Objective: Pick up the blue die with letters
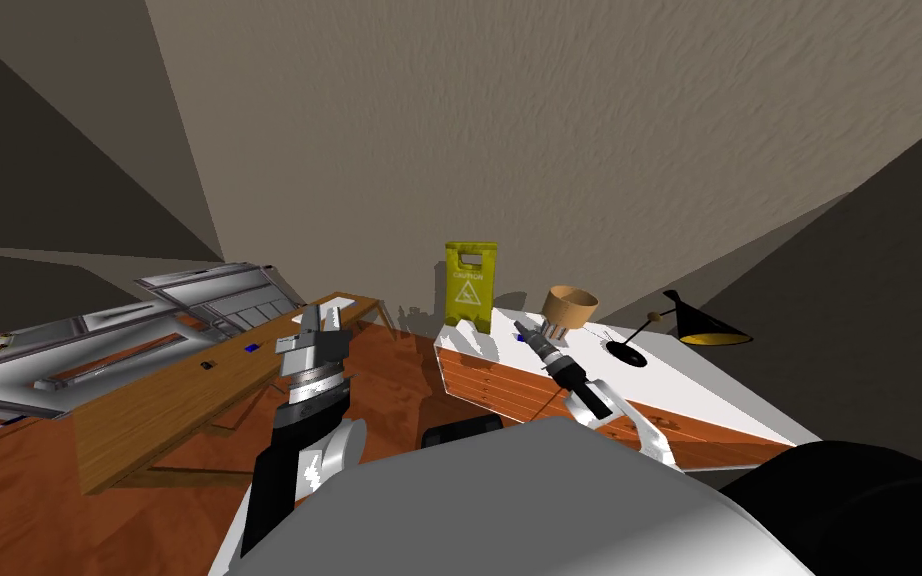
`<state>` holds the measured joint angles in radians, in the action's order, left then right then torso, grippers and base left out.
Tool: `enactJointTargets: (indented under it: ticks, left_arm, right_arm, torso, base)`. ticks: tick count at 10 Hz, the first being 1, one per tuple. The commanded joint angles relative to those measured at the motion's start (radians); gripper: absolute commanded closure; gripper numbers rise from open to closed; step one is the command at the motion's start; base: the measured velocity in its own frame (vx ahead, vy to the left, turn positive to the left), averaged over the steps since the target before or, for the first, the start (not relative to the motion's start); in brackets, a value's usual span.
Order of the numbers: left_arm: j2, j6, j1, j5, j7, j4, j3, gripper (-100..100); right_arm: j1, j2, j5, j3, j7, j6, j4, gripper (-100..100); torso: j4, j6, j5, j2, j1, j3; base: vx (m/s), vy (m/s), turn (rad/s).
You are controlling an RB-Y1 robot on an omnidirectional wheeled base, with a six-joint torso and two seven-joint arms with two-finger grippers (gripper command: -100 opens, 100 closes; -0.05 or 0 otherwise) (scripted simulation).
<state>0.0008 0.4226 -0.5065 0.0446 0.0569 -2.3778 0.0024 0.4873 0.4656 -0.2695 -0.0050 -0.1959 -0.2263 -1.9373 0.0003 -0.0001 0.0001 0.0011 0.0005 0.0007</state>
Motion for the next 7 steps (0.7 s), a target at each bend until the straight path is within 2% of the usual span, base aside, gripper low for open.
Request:
enactJointTargets:
  ticks: [1,2,3,4,5,6,7]
  left_arm:
    - [0.0,0.0,0.0,0.0,0.0,0.0,0.0,0]
    - [0.0,0.0,0.0,0.0,0.0,0.0,0.0,0]
    - [0.0,0.0,0.0,0.0,0.0,0.0,0.0,0]
    - [0.0,0.0,0.0,0.0,0.0,0.0,0.0,0]
    - [0.0,0.0,0.0,0.0,0.0,0.0,0.0,0]
    - [0.0,0.0,0.0,0.0,0.0,0.0,0.0,0]
    - [0.0,0.0,0.0,0.0,0.0,0.0,0.0,0]
  right_arm:
    - [-0.008,0.02,-0.014,0.003,-0.013,0.01,0.03,-100]
    - [-0.011,0.06,-0.041,0.008,-0.036,0.021,0.067,-100]
    - [-0.011,0.06,-0.041,0.008,-0.036,0.021,0.077,-100]
    - [-0.015,0.099,-0.068,0.014,-0.059,0.03,0.119,-100]
    - [-0.015,0.099,-0.068,0.014,-0.059,0.03,0.126,-100]
    - [-0.019,0.137,-0.095,0.021,-0.083,0.038,0.156,-100]
    - [-0.019,0.137,-0.095,0.021,-0.083,0.038,0.177,-100]
  torso:
    - [0.0,0.0,0.0,0.0,0.0,0.0]
    - [0.0,0.0,0.0,0.0,0.0,0.0]
    - [0.0,0.0,0.0,0.0,0.0,0.0]
    - [0.0,0.0,0.0,0.0,0.0,0.0]
    - [0.0,0.0,0.0,-0.001,0.0,0.0]
    - [0.0,0.0,0.0,-0.001,0.0,0.0]
    - [0.0,0.0,0.0,-0.001,0.001,0.0]
  base:
    - [-0.016,0.013,0.05]
    - [-0.017,0.019,0.097]
    - [-0.013,0.016,0.065]
    - [-0.012,0.023,0.108]
    - [-0.008,0.02,0.057]
    - [-0.01,0.029,0.108]
    - [-0.008,0.021,0.057]
